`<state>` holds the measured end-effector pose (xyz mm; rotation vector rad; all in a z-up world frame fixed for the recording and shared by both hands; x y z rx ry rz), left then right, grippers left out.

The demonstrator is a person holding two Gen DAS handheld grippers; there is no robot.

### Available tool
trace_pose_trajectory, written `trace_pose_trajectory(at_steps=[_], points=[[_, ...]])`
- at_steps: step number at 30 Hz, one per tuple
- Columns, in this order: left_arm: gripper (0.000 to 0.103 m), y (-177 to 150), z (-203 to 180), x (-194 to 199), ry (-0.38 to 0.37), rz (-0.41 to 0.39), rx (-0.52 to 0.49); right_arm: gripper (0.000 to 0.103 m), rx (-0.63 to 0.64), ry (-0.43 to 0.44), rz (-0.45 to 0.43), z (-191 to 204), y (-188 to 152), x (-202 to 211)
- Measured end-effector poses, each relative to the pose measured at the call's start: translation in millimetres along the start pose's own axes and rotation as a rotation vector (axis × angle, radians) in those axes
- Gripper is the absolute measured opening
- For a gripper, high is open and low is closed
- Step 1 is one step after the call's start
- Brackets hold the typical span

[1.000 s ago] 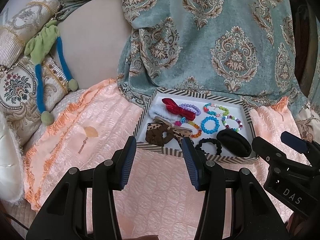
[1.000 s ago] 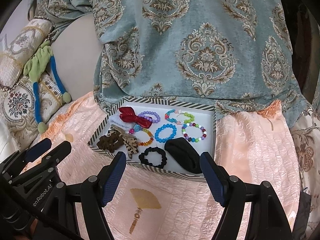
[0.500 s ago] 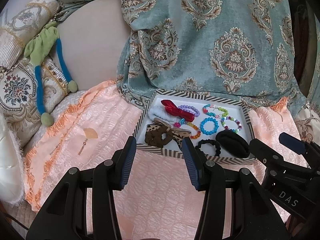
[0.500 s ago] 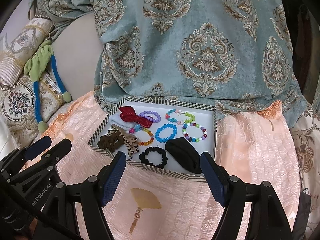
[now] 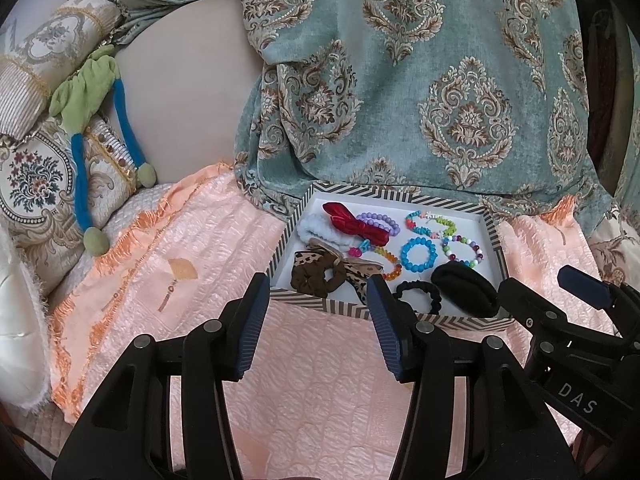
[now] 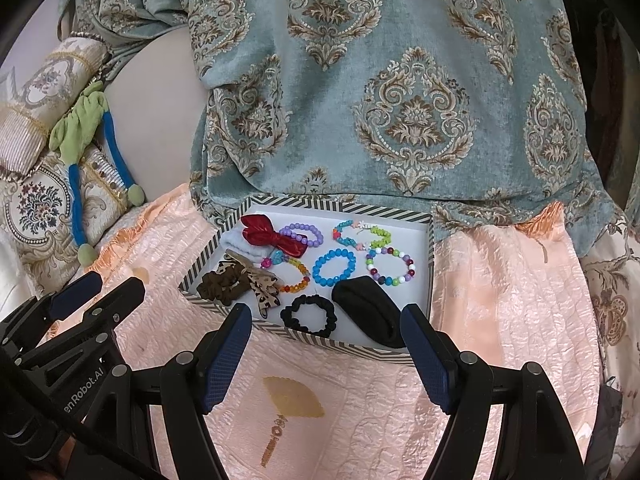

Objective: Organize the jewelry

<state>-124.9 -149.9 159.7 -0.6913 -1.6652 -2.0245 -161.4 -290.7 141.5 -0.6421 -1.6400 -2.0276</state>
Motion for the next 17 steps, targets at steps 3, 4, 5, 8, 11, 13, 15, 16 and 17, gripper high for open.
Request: trace_pose_trajectory(at_steps=[3, 4, 5, 8, 11, 13, 15, 16, 17], points=[[0.051, 0.6, 0.6, -0.2, -0.005, 0.006, 0.004, 0.075, 0.000, 0.001, 0.001, 0.3, -0.1, 0.0], [0.051, 1.5, 1.1, 0.4, -0.006, 0.007, 0.005, 0.075, 0.001, 0.001, 0.002, 0.8, -0.2, 0.0], [0.051, 1.7, 1.5, 0.1, -0.007, 0.010, 0.006, 0.075, 0.002, 0.001, 0.003, 1.1, -0.3, 0.2], [0.051, 2.4, 2.5, -0.4, -0.008, 0.014, 0.007, 0.075, 0.000, 0.002, 0.004, 1.2, -0.2, -0.3], [0.051, 2.3, 2.6, -1.3, -0.006, 0.012, 0.004, 0.075, 0.001, 0.003, 0.005, 1.8, -0.9, -0.7], [0.051, 2.3, 2.3, -1.7, -0.006, 0.008, -0.002, 0.075, 0.000, 0.006, 0.007, 1.9, -1.5, -1.4], [0.051, 2.2, 2.6, -3.0, -0.006, 0.008, -0.006, 0.075, -0.004, 0.013, 0.011, 0.1, -3.1, -2.9], [0.052, 2.0, 3.1, -3.4, -0.008, 0.010, -0.006, 0.075, -0.012, 0.024, 0.014, -2.9, -3.8, -3.8], [0.054, 2.0, 4.0, -4.0, -0.010, 0.012, -0.005, 0.075, -0.018, 0.030, 0.015, -6.1, -4.3, -4.2]])
Point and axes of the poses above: each gripper's, at about its wrist camera, not at the fingertips, and x roughly against the way its jaws point, z to its left, y to its top, the point moved 2 cm from there along -x, roughly the way its jaws point, and after that the axes turned 10 degrees about y, right-handed, at the moved point
